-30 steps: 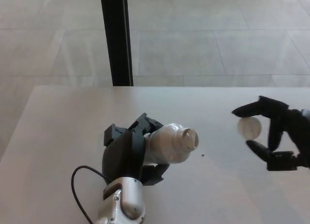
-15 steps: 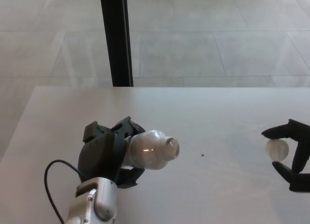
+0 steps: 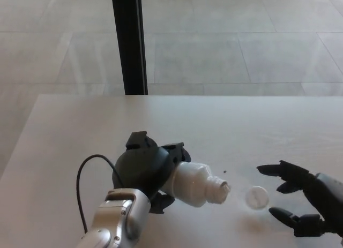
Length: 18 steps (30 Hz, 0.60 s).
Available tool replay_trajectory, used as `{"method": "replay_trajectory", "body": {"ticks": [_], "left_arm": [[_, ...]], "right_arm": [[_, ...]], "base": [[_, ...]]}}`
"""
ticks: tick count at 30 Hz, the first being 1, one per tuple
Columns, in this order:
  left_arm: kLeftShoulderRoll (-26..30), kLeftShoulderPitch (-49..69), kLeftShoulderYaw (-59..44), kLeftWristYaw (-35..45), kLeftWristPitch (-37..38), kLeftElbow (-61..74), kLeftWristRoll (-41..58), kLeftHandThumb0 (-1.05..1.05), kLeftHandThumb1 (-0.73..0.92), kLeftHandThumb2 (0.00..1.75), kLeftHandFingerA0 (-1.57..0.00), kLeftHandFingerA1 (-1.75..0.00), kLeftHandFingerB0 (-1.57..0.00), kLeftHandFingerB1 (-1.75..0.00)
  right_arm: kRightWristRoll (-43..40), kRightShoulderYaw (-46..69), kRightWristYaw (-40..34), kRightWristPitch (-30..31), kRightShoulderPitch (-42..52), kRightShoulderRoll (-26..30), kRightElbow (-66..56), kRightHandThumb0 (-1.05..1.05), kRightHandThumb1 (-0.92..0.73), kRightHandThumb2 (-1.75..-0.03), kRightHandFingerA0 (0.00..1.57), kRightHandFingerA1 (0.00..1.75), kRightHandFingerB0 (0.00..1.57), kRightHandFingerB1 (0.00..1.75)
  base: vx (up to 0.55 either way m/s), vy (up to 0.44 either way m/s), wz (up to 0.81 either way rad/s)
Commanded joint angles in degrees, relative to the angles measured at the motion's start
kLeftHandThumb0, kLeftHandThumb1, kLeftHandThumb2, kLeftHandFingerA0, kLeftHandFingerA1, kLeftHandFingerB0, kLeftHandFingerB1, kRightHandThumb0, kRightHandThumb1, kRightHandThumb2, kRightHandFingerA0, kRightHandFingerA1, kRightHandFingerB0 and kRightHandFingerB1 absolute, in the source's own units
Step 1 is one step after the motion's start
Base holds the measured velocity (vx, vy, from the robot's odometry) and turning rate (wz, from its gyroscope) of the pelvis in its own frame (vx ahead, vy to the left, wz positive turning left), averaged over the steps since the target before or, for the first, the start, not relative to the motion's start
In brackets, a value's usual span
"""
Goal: The robot uses its left hand to to lift the bottle kept on the middle of the desk and tilts it towards its right hand. It then uses its right hand to rotate its cap to open it and places the bottle and cap back on the desk
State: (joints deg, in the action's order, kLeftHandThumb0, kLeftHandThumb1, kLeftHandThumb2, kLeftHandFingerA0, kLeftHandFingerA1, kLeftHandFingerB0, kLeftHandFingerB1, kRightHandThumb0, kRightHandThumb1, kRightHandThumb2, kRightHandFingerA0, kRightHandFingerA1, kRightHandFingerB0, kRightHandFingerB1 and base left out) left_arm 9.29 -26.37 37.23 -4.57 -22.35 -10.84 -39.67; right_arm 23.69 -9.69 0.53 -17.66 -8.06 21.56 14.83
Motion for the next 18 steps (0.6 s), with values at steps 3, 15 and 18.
{"method": "replay_trajectory", "body": {"ticks": [3,15,18], "left_arm": [[3.77,-9.5,14.14,34.54,-16.48,-2.2,-14.84,-0.14,0.58,0.56,-0.8,-1.28,-0.64,-0.6],[4.34,-13.31,17.16,42.2,-18.0,-5.28,-11.0,-0.25,0.54,0.55,-0.71,-0.71,-0.5,-0.49],[4.98,-14.22,18.41,44.59,-18.21,-5.64,-11.16,-0.45,0.51,0.55,-0.48,-0.57,-0.51,-0.49]], "right_arm": [[12.87,-7.12,10.89,15.36,-1.41,6.54,0.74,-0.52,-0.71,-0.63,0.01,0.46,0.23,0.32],[13.88,-7.96,9.59,16.38,-0.97,6.87,0.9,-0.8,-0.54,-0.84,0.0,0.13,0.16,0.4],[13.81,-7.73,8.81,15.82,-0.87,7.06,0.6,-0.79,-0.54,-0.82,0.0,0.1,0.14,0.41]], "base": [[0.0,0.0,0.0],[0.0,0.0,0.0],[0.0,0.0,0.0]]}}
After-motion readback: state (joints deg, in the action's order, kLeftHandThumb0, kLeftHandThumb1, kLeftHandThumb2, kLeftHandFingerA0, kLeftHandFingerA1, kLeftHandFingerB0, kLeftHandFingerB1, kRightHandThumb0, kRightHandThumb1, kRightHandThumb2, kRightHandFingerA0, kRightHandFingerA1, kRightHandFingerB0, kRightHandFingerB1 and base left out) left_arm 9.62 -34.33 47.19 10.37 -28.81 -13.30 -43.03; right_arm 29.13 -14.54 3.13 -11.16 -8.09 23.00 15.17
